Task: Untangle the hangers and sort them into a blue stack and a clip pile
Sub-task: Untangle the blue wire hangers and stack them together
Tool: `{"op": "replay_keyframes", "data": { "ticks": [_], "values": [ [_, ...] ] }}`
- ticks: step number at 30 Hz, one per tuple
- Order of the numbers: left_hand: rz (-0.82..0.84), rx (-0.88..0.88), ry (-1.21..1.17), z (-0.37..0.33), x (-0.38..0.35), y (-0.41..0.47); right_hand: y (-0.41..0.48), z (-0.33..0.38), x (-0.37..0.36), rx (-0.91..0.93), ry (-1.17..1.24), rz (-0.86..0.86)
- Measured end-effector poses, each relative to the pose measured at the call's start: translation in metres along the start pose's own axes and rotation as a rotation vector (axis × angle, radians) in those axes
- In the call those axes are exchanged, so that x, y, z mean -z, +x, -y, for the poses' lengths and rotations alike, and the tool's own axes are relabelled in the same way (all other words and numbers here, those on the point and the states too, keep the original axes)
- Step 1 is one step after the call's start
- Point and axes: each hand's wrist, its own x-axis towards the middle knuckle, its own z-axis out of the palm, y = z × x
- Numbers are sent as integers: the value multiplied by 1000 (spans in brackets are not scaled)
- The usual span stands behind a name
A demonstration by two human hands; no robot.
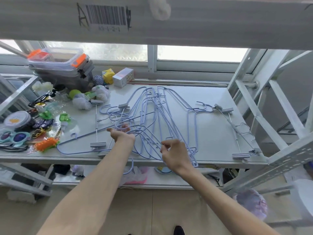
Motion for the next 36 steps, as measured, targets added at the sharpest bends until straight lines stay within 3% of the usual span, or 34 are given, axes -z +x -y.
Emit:
{"op": "replay_keyframes", "data": {
  "ticks": [6,11,19,24,31,36],
  "values": [
    [0,41,134,-4,2,2,-7,-7,-14,61,-101,21],
    [-4,60,26,-7,2,-2,-5,-9,-9,31,-198,152],
    [-5,75,-85,-6,4,-7,2,-8,-16,-25,-144,281],
    [43,91,-89,-10,8,-3,6,-4,-21,-16,-142,284],
    [53,101,-135,-22,12,3,5,7,-29,133,-262,240],
    [101,94,-166,-27,9,4,6,9,-36,145,-228,327]
  ]
}}
